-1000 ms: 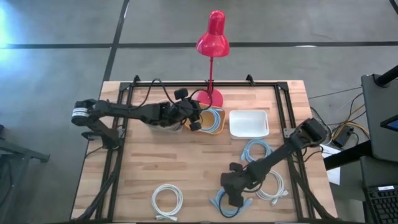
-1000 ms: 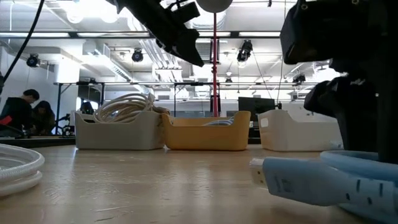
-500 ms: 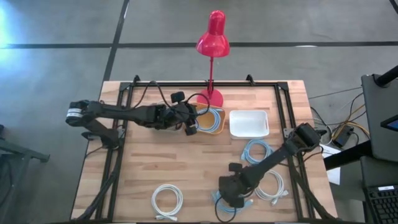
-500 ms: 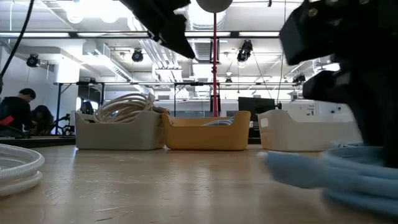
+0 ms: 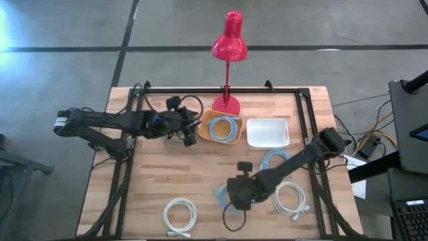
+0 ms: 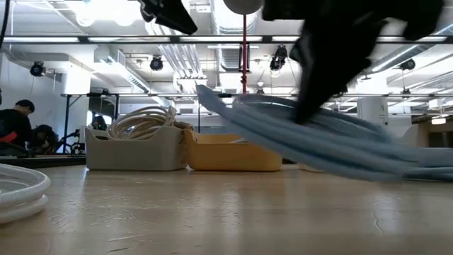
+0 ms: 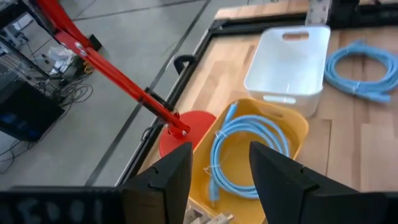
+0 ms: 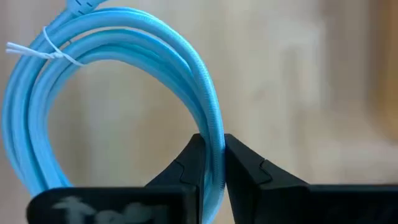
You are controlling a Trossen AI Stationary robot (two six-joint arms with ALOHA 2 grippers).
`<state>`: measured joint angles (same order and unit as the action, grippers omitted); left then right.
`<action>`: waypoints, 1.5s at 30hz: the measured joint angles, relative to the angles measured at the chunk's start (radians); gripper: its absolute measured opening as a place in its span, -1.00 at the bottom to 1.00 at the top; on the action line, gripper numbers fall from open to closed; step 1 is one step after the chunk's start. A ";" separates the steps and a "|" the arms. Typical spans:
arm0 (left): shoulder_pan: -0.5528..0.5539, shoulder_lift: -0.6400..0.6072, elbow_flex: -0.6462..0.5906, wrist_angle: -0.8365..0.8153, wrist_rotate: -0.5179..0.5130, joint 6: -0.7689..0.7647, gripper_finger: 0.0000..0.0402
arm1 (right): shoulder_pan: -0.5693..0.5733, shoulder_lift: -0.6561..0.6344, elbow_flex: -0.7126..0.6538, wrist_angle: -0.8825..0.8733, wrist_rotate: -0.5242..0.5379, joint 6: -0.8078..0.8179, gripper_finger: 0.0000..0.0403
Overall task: Sort HDMI cables
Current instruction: Put the bottom blue hdmi cable into the orange bin
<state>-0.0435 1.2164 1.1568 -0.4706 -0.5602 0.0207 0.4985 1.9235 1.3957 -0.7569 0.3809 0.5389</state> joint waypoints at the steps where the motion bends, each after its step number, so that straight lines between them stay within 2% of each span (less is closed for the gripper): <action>1: -0.002 -0.011 0.000 -0.001 -0.003 -0.001 -0.13 | -0.012 -0.004 0.003 0.001 0.041 -0.023 -0.82; 3: -0.008 -0.024 0.000 -0.005 -0.007 -0.003 -0.14 | -0.036 -0.017 0.005 0.001 0.159 -0.074 -0.82; 8: -0.013 -0.036 0.000 -0.043 -0.011 -0.011 -0.14 | -0.097 -0.044 0.006 0.004 0.547 -0.129 -0.82; 11: -0.013 -0.039 0.000 -0.066 -0.024 -0.028 -0.14 | -0.151 -0.058 0.006 0.008 0.678 -0.148 -0.82; 13: -0.013 -0.039 0.000 -0.080 -0.038 -0.037 -0.14 | -0.196 -0.067 0.006 0.018 0.706 -0.148 -0.82; 20: -0.013 -0.036 -0.001 -0.109 -0.071 -0.059 -0.14 | -0.375 -0.070 0.005 0.045 0.690 -0.158 -0.81; 23: -0.013 -0.036 -0.001 -0.110 -0.071 -0.059 -0.14 | -0.448 -0.070 0.005 0.045 0.628 -0.158 -0.81; 28: -0.013 -0.036 -0.001 -0.110 -0.071 -0.059 -0.14 | -0.541 -0.070 0.004 0.050 0.463 -0.158 -0.81; 32: -0.013 -0.036 -0.001 -0.111 -0.071 -0.059 -0.14 | -0.576 -0.070 -0.002 0.062 0.406 -0.158 -0.81; 38: -0.013 -0.036 -0.027 -0.114 -0.120 -0.059 -0.14 | -0.585 -0.069 -0.016 0.096 0.398 -0.158 -0.81; 45: -0.013 -0.036 -0.080 -0.115 -0.184 -0.060 -0.14 | -0.585 -0.069 -0.020 0.121 0.274 -0.205 -0.77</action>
<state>-0.0563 1.1809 1.0765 -0.5858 -0.7442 -0.0390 -0.0861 1.8545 1.3762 -0.6361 0.6553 0.3341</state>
